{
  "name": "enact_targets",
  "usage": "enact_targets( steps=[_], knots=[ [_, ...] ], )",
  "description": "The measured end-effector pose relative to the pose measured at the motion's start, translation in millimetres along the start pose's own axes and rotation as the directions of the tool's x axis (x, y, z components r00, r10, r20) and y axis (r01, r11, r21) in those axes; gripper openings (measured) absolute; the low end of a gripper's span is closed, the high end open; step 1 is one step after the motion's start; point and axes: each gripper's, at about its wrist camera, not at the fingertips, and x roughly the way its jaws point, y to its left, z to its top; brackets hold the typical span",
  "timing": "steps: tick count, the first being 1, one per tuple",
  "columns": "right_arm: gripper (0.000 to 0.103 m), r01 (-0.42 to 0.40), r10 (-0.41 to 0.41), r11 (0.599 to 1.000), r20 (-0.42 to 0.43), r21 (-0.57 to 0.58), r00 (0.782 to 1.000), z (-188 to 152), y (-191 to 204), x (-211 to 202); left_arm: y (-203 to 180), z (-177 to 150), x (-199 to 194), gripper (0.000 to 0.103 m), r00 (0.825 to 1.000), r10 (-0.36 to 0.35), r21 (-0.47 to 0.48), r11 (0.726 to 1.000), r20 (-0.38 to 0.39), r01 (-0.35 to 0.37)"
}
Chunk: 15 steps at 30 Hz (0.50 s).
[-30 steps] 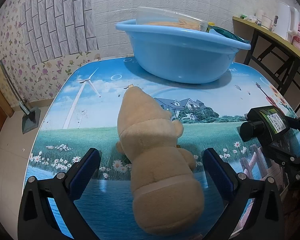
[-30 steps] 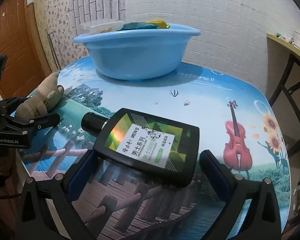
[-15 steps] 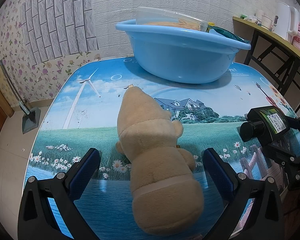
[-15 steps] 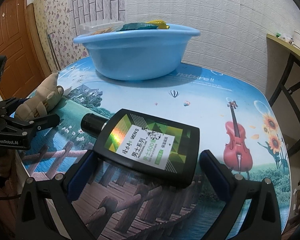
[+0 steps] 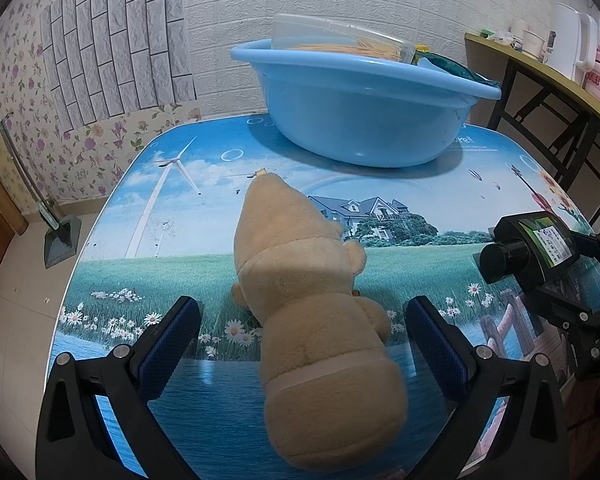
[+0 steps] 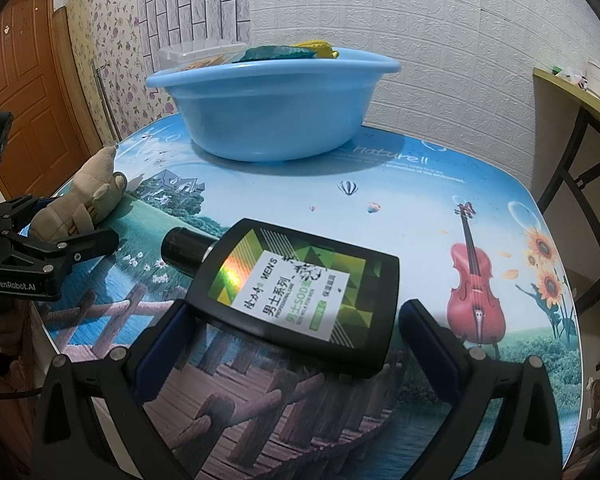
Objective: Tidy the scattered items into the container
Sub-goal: 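Hold the plush toy and black bottle just above the table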
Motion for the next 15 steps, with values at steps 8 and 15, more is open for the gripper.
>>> enact_targets(
  steps=[8, 15],
  knots=[
    [0.103, 0.001, -0.001, 1.0, 0.002, 0.0, 1.0, -0.5, -0.3, 0.1, 0.0, 0.5, 0.1, 0.103, 1.0, 0.0, 0.0, 1.0, 0.0, 0.0],
    [0.103, 0.0, 0.0, 1.0, 0.002, -0.001, 1.0, -0.5, -0.1, 0.2, 0.1, 0.5, 0.1, 0.103, 1.0, 0.0, 0.0, 1.0, 0.0, 0.0]
  ],
)
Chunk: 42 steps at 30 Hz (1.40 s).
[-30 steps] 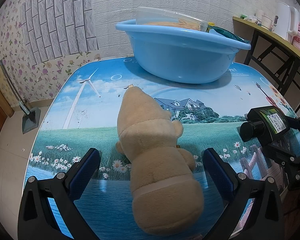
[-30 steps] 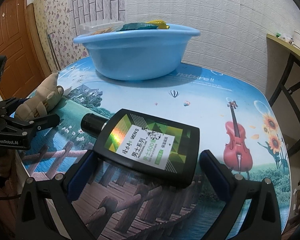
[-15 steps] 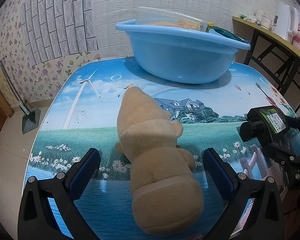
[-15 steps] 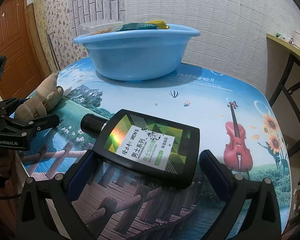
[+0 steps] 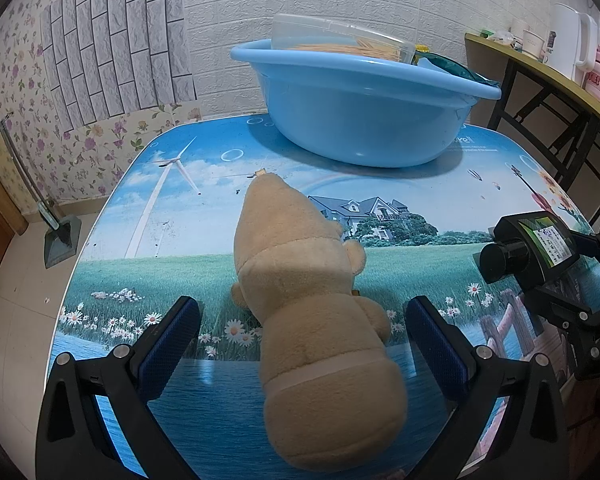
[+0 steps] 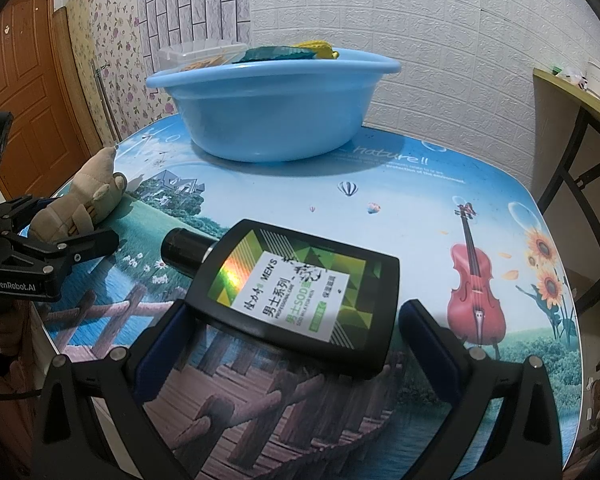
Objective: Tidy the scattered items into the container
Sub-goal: 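Hold the plush toy and black bottle just above the table, then lift the beige plush toy with the left gripper while the right lifts the black bottle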
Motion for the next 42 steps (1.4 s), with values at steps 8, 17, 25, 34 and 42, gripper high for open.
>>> enact_targets(
  steps=[8, 17, 25, 34, 42],
  knots=[
    [0.103, 0.0, 0.0, 1.0, 0.0, 0.0, 1.0, 0.0, -0.3, 0.3, -0.2, -0.3, 0.1, 0.103, 1.0, 0.0, 0.0, 1.0, 0.0, 0.0],
    [0.103, 0.0, 0.0, 1.0, 0.001, 0.0, 1.0, -0.3, -0.3, 0.6, -0.7, -0.1, 0.6, 0.103, 1.0, 0.0, 0.0, 1.0, 0.001, 0.0],
    [0.103, 0.0, 0.0, 1.0, 0.001, 0.0, 1.0, -0.6, -0.3, 0.9, -0.5, -0.6, 0.3, 0.103, 1.0, 0.001, 0.0, 1.0, 0.001, -0.001],
    [0.103, 0.0, 0.0, 1.0, 0.001, 0.0, 1.0, -0.9, -0.3, 1.6, -0.2, -0.3, 0.0, 0.103, 1.0, -0.002, -0.001, 1.0, 0.003, 0.002],
    [0.103, 0.002, -0.002, 1.0, 0.001, 0.001, 1.0, -1.0, 0.1, 2.4, 0.7, 0.6, -2.3, 0.093, 1.0, -0.013, 0.006, 1.0, 0.017, 0.013]
  ],
)
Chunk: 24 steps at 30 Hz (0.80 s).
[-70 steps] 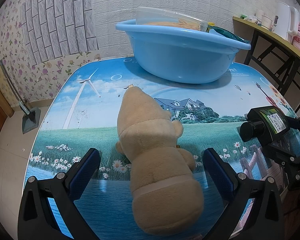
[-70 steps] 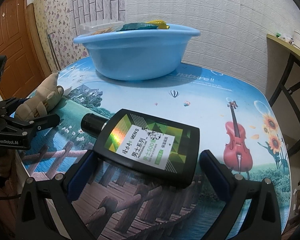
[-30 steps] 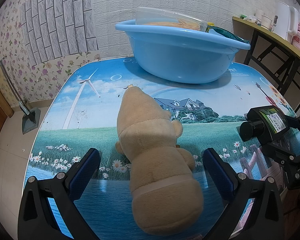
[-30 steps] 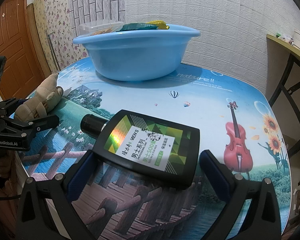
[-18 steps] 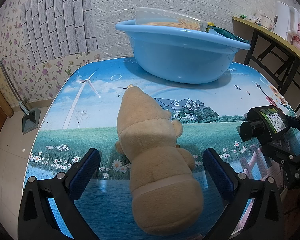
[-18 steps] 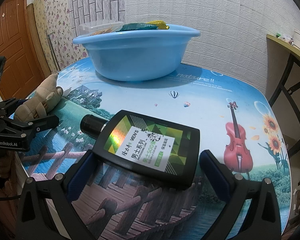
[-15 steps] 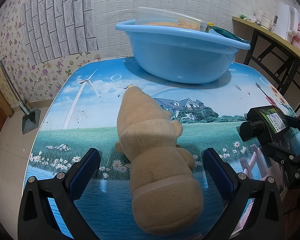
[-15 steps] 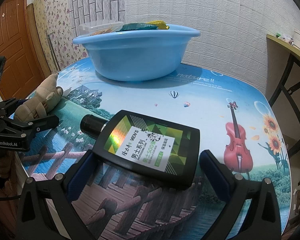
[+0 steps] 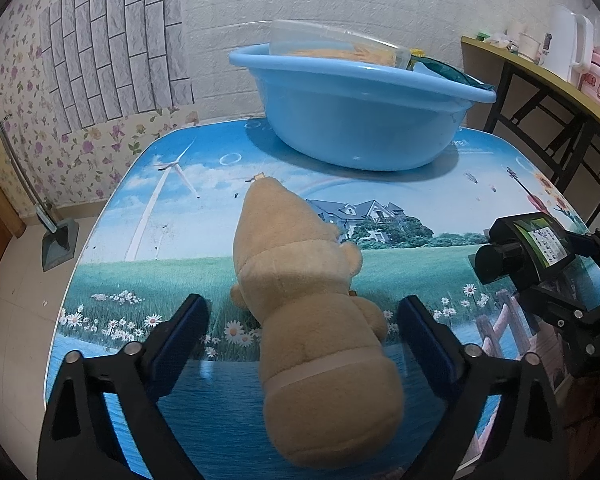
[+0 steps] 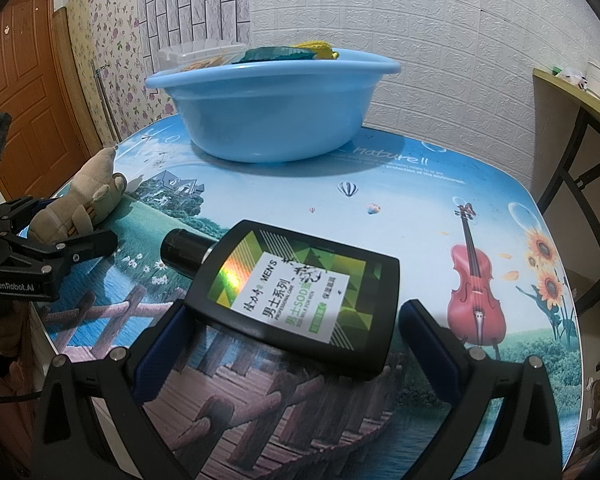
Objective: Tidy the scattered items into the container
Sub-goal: 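Lift the beige plush toy with the left gripper while the right lifts the black bottle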
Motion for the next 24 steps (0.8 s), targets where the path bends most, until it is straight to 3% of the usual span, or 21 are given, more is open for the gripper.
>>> enact_targets(
  steps=[7, 14, 21, 24],
  knots=[
    [0.103, 0.0, 0.0, 1.0, -0.006, 0.001, 1.0, 2.1, 1.1, -0.3, 1.9, 0.3, -4.0, 0.066, 1.0, -0.015, 0.007, 1.0, 0.02, 0.015],
    [0.103, 0.007, -0.007, 1.0, -0.024, 0.007, 1.0, 5.4, 2.8, 0.0, 7.1, -0.7, -9.5, 0.063, 0.999, -0.041, -0.007, 0.999, 0.025, 0.041],
    [0.103, 0.019, -0.018, 1.0, -0.048, 0.019, 0.999, 10.4, 3.0, 4.5, 11.4, -0.1, -17.6, 0.062, 0.999, -0.008, 0.008, 1.0, 0.033, 0.007],
    [0.097, 0.019, -0.019, 1.0, -0.05, 0.014, 0.999, 11.1, 4.6, 5.1, 13.3, 0.3, -19.0, 0.062, 0.999, -0.008, 0.005, 1.0, 0.032, 0.008]
  ],
)
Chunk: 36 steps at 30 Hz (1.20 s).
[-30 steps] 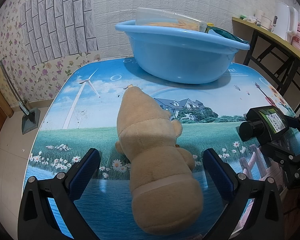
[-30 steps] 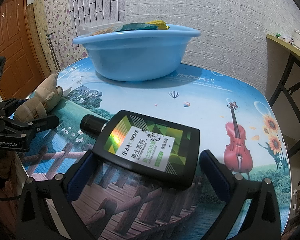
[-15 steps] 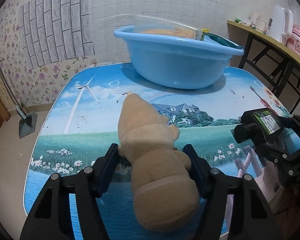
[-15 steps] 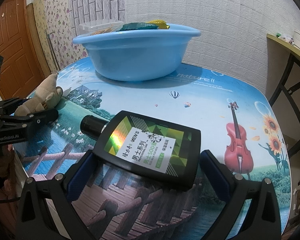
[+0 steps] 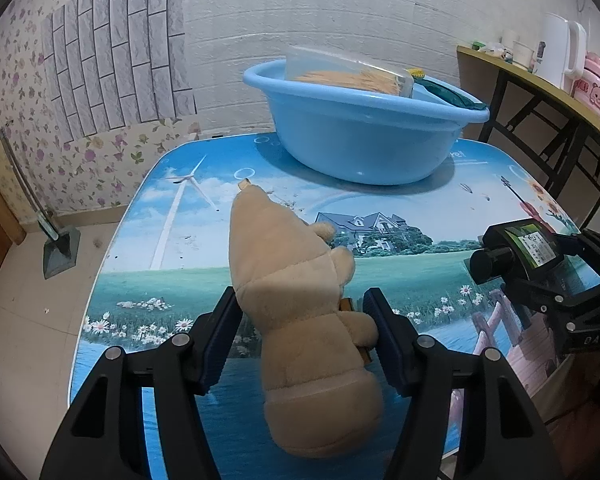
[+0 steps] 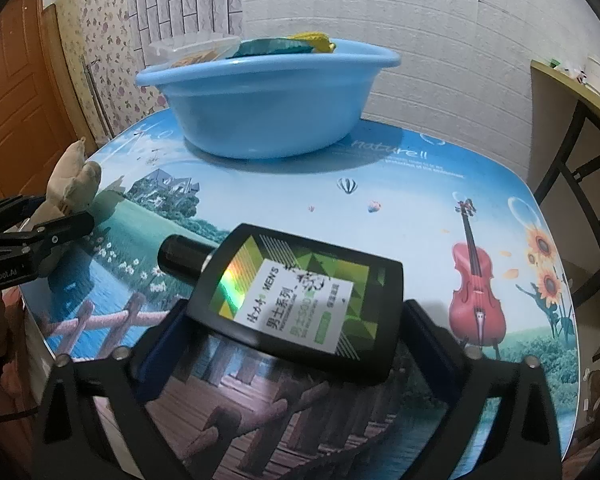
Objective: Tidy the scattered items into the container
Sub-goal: 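Lift the beige plush toy with the left gripper while the right lifts the black bottle, then carry the plush toy and black bottle over the blue basin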
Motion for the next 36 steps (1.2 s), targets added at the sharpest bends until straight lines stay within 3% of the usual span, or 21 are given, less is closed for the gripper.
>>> enact_targets(
  steps=[6, 26, 36],
  knots=[
    [0.096, -0.013, 0.013, 1.0, -0.002, 0.003, 1.0, -1.5, -1.3, -1.5, -0.4, 1.4, -3.6, 0.062, 1.0, -0.006, 0.002, 1.0, 0.005, 0.006],
    [0.091, -0.089, 0.085, 0.995, 0.1, 0.04, 0.991, 11.3, -3.0, -27.4, -6.0, 31.9, -25.0, 0.062, 0.998, -0.032, 0.01, 0.999, 0.053, 0.032],
    [0.091, -0.131, 0.127, 0.99, 0.094, 0.043, 0.987, 11.8, -5.7, -24.9, -9.2, 35.8, -21.8, 0.062, 0.999, -0.032, 0.014, 0.999, 0.045, 0.031]
  ],
)
